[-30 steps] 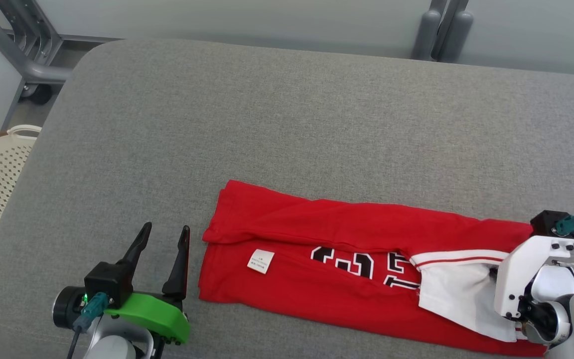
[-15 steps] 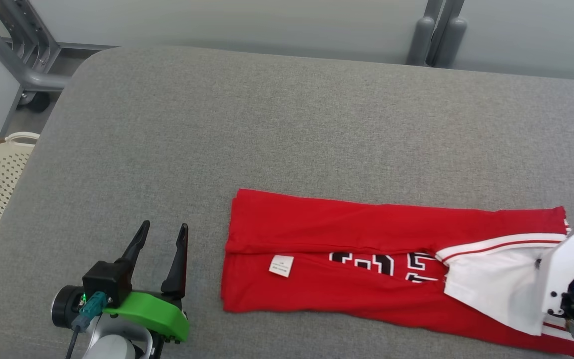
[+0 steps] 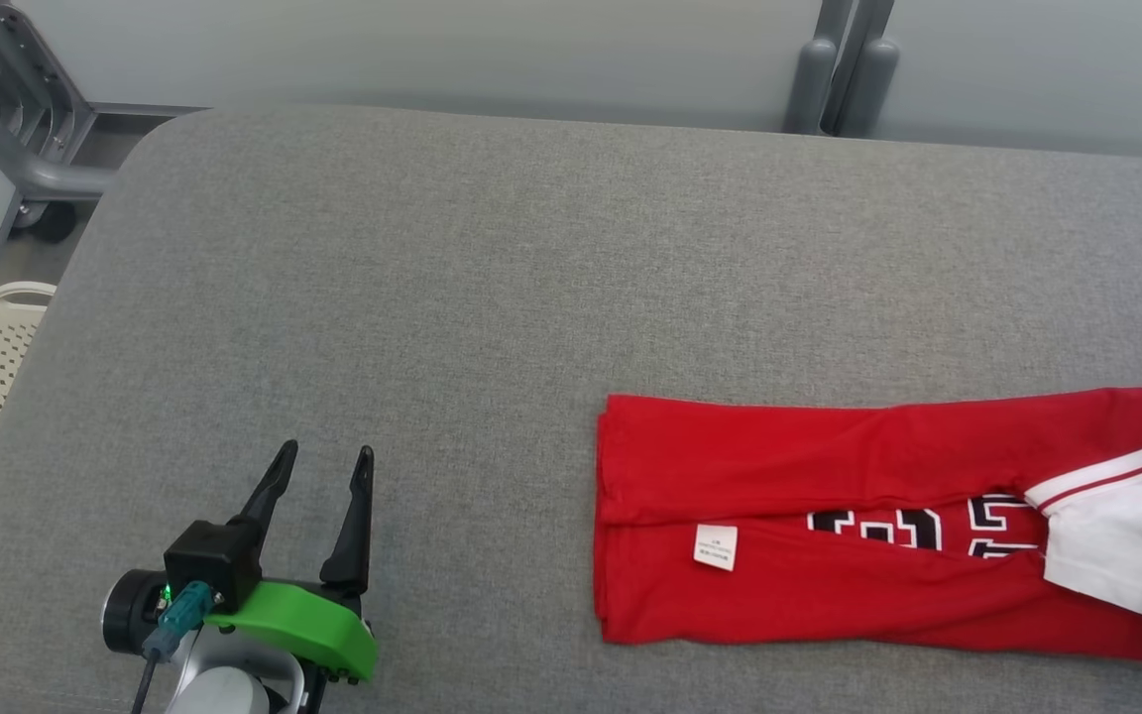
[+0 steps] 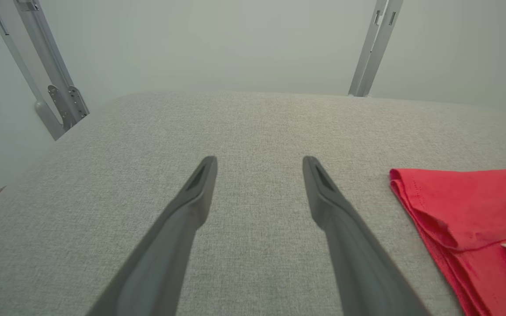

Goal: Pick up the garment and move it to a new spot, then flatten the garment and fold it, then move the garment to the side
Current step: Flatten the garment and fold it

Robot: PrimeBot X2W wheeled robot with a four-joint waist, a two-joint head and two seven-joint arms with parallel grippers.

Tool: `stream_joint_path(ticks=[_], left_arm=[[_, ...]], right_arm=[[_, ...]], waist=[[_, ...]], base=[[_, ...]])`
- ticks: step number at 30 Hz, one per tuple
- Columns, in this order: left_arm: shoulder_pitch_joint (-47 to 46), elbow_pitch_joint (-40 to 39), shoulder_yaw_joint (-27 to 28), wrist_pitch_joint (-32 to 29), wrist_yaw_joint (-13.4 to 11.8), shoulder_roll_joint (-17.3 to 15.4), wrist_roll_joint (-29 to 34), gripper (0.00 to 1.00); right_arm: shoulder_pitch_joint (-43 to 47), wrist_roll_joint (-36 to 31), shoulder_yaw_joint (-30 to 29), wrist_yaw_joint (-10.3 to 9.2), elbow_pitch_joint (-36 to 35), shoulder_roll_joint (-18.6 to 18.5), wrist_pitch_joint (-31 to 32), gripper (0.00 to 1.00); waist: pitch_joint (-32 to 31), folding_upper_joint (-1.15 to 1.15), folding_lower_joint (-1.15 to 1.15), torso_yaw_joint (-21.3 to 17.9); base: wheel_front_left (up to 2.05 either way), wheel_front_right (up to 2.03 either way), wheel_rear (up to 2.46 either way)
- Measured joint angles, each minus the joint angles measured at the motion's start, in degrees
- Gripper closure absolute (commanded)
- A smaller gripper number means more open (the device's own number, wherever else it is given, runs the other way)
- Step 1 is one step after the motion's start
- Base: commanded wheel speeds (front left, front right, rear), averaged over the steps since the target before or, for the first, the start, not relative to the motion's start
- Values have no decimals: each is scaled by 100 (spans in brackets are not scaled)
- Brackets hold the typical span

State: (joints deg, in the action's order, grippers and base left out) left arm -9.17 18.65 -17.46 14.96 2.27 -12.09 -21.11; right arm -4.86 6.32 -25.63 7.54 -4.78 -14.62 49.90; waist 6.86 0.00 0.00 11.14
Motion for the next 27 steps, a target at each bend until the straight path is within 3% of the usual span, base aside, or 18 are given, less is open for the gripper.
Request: stream_joint_path(ticks=[7,18,27], left_arm=[[1,40,-13,1,26,38,8,0],[64,73,-4,7,26,62,8,0],[76,63,-24,7,44,79,54,0]], right_arm=[[83,26,132,-1,-313,30,158,100],[142,669,1834,-3,-543,-45,499,100],[-687,995,3455,-4,490,-1,229,100]], waist=[[-75,0,0,-3],[-223,0,0,-31],[-255,0,0,14]], base=[[0,0,0],[0,0,0],[0,0,0]])
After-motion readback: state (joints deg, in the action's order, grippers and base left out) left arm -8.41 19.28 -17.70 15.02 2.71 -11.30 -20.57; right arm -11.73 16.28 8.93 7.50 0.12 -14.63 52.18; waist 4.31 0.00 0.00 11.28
